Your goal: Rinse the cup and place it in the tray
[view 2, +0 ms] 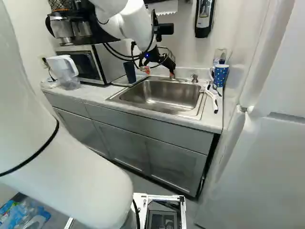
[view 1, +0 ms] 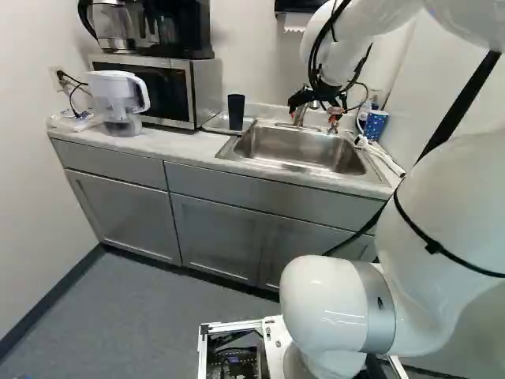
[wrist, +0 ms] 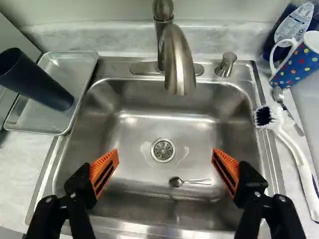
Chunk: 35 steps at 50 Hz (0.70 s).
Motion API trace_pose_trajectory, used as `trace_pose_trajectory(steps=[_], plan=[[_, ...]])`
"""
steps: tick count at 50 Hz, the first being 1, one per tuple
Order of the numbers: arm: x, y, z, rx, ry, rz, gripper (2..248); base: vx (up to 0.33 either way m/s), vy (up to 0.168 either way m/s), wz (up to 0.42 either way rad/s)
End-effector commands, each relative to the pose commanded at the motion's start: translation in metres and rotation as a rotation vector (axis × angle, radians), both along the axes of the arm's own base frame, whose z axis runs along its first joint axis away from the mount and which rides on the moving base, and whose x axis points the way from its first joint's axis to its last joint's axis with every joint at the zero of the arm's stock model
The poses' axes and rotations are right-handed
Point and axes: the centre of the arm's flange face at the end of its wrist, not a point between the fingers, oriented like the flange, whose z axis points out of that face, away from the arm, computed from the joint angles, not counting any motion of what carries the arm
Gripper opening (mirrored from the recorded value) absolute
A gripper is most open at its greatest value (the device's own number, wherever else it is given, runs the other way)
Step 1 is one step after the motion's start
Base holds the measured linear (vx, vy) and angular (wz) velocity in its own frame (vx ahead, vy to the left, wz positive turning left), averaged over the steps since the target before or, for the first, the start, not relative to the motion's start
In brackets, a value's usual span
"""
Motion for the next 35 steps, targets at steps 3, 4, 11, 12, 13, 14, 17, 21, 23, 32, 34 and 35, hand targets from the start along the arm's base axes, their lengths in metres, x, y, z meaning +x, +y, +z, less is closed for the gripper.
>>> trace_pose_trajectory(steps=[3,4,11,12,13,14,17,21,23,32,34,35], plan=[[0.0,0.0,0.0,0.0,0.0,0.0,247,-0.074,0.022,-0.003],[0.0,0.0,0.0,0.0,0.0,0.0,247,-0.094,0.03,0.002],[0.0,0.0,0.0,0.0,0.0,0.0,247,-0.108,0.032,0.001],[0.0,0.0,0.0,0.0,0.0,0.0,247,-0.118,0.037,0.004],[0.0,0.0,0.0,0.0,0.0,0.0,247,-0.121,0.037,0.002],[0.0,0.0,0.0,0.0,0.0,0.0,247,-0.122,0.036,-0.003],[0.0,0.0,0.0,0.0,0.0,0.0,247,-0.128,0.038,-0.002],[0.0,0.0,0.0,0.0,0.0,0.0,247,-0.134,0.04,0.002],[0.0,0.0,0.0,0.0,0.0,0.0,247,-0.132,0.041,-0.007],[0.0,0.0,0.0,0.0,0.0,0.0,247,-0.136,0.04,0.0],[0.0,0.0,0.0,0.0,0.0,0.0,247,-0.148,0.042,0.0],[0.0,0.0,0.0,0.0,0.0,0.0,247,-0.144,0.038,-0.002]])
